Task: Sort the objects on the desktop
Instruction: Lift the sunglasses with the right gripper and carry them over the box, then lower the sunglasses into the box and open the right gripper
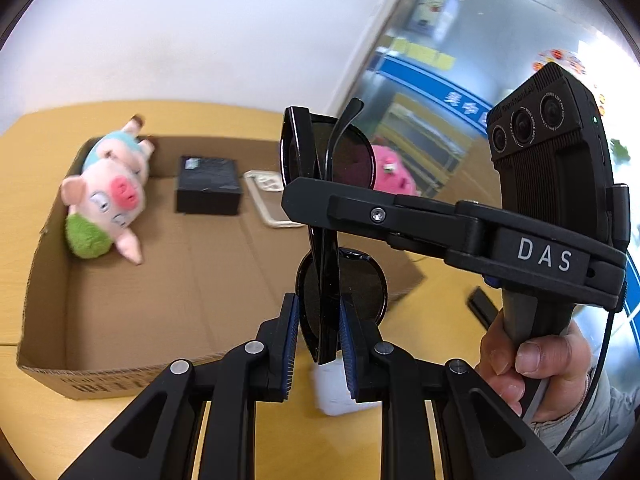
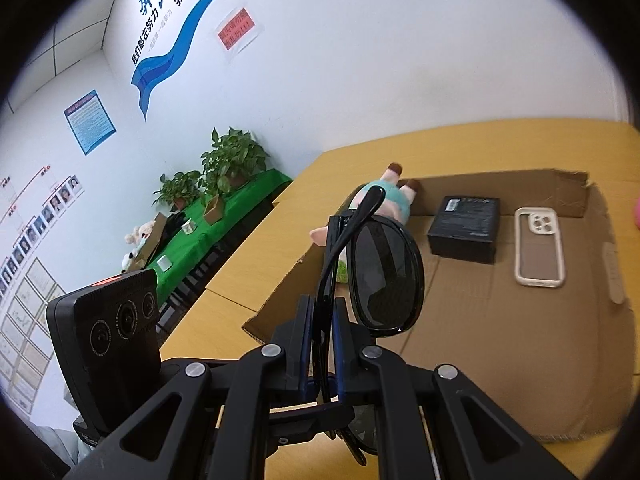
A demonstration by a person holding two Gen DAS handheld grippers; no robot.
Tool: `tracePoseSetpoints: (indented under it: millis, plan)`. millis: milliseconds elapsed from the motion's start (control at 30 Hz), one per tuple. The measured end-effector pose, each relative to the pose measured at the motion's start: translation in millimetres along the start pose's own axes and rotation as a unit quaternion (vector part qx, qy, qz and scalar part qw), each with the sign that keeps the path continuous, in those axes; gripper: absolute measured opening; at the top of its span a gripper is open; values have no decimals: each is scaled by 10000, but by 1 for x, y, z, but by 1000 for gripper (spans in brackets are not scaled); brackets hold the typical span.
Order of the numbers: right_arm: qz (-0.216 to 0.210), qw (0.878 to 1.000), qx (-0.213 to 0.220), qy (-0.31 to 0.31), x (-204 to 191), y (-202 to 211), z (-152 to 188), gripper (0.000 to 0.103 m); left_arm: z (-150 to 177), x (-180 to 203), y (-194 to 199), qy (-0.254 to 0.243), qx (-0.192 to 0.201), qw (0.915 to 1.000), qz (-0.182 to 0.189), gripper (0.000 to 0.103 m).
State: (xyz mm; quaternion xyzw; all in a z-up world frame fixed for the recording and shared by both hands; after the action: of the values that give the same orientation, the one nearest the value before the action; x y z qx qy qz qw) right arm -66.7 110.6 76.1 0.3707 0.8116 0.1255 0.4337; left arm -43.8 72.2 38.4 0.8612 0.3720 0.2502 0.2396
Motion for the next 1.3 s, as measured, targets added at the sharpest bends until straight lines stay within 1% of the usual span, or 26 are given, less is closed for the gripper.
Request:
tracePoseSetpoints:
  millis: [100,200,233,267,300,367,400,500,633,833,900,1100,1300]
  plan:
    - [-65,9996,-254,-139,10,-31,-6,8,3,-28,-13,226,-179,9995,-95,19]
    - [-191,9982,-487,-303,18,-57,-11,8,4,-53,-20,379,-314,9984,-272,19]
    - [-252,9974,-558,-379,20,-65,-13,8,4,-57,-22,415,-345,9981,-304,8]
    - [-311,9965,-639,-445,21,-71,-14,9,4,-64,-25,482,-402,9978,-229,8]
    - [-409,9945,-771,-577,24,-81,-16,9,5,-68,-27,526,-453,9974,-211,5]
    - [-444,9918,-899,-796,32,-96,-18,9,7,-78,-34,354,-674,9957,-522,5]
    - [-473,9904,-938,-901,37,-102,-18,9,9,-83,-38,381,-755,9949,-552,5]
    - [-505,9862,-1078,-1150,49,-120,-14,9,17,-98,-49,599,-981,9920,-528,5]
    - [-489,9799,-1249,-1475,63,-133,-4,9,29,-105,-57,691,-1147,9897,-499,5]
    - [-281,9755,-1391,-1679,75,-141,4,9,39,-109,-65,891,-1311,9868,-342,5]
    - [-100,9756,-1453,-1642,75,-143,5,9,41,-110,-67,996,-1357,9854,-260,4]
    - [377,9682,-1725,-1774,85,-156,12,11,45,-111,-68,1087,-1493,9826,-223,4]
    - [510,9644,-1825,-1847,89,-159,17,13,48,-111,-68,1143,-1564,9808,-210,4]
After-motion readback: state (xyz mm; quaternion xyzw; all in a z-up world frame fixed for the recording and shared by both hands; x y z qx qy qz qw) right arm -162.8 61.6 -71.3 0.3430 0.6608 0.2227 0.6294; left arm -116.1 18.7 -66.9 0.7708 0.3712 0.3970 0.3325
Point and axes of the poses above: each gripper's, at about its wrist camera, not at the fingertips, and y roughly against the way its jaws point, x to its right, z to its underside, the point moved 8 cm from there along -y, roughly the way its jaws point, and after that the axes turned 13 degrees about -y, right-handed, at the moved point
